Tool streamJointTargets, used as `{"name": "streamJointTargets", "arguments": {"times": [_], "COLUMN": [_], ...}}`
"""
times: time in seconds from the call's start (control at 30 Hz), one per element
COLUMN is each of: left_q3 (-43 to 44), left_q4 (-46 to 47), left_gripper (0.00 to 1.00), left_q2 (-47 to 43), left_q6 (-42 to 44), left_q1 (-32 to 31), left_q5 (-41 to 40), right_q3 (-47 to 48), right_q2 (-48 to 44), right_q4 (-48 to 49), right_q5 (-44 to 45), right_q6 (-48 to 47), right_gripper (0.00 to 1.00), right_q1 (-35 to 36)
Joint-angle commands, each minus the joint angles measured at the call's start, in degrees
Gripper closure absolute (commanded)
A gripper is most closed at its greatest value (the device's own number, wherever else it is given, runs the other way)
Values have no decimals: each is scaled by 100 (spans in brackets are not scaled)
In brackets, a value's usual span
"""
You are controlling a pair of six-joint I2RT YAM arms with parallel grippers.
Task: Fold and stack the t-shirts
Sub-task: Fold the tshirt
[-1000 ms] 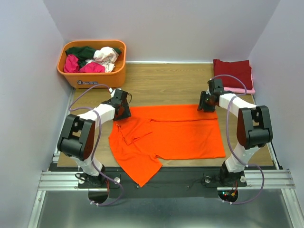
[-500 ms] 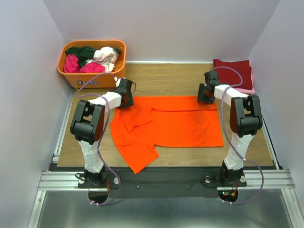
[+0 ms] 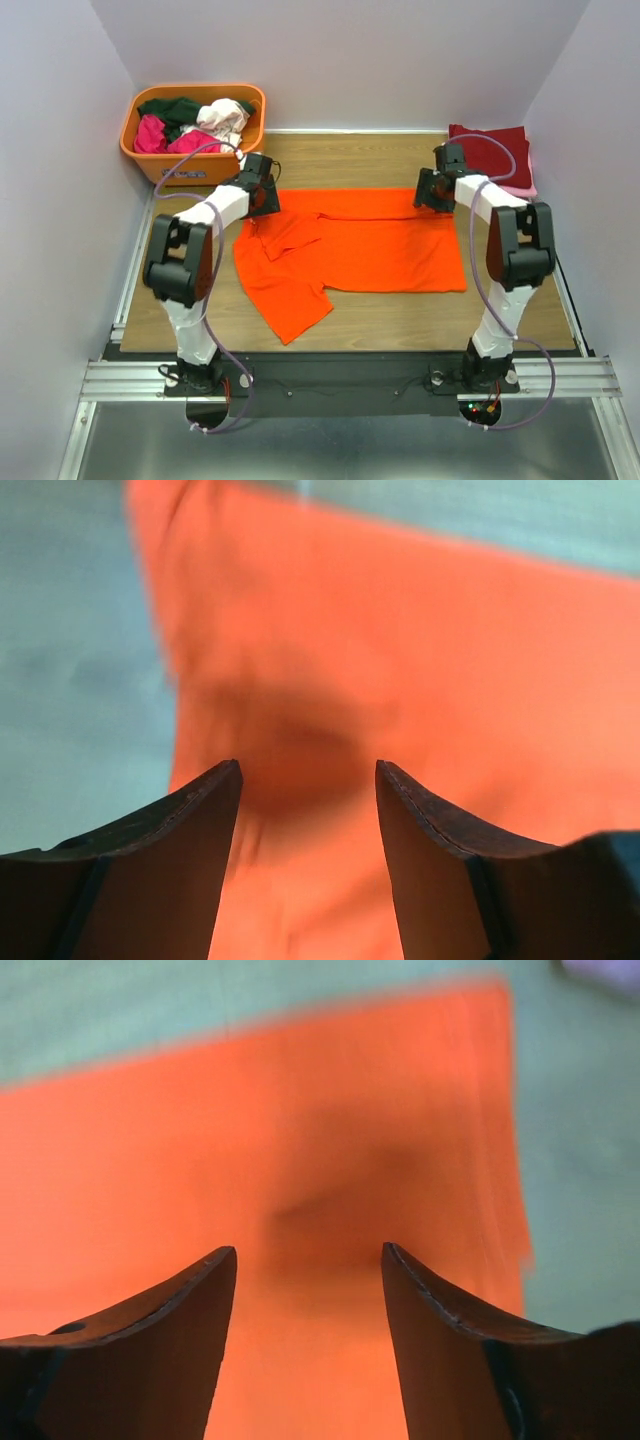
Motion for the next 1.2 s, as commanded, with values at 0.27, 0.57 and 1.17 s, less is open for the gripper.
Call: {"name": "streamJointTargets", "arguments": {"times": [0.27, 0.57, 1.17], "left_q3": [-3288, -4063, -4266], "left_q4": [-789, -350, -341], "left_gripper": [31, 38, 56], "left_q2": [-4431, -4618, -3940], "left_q6": [-854, -1488, -1761], "left_q1": [-83, 418, 383], "left_q5": [1, 310, 310], "right_q3": [-2768, -3885, -3938], "right_q2": [-3722, -4576, -4770], "right_q4": [-466, -484, -475], "right_q5": [120, 50, 68], "right_q6": [596, 904, 913], "right_gripper": [32, 33, 33], "right_q1": [-182, -771, -886]}}
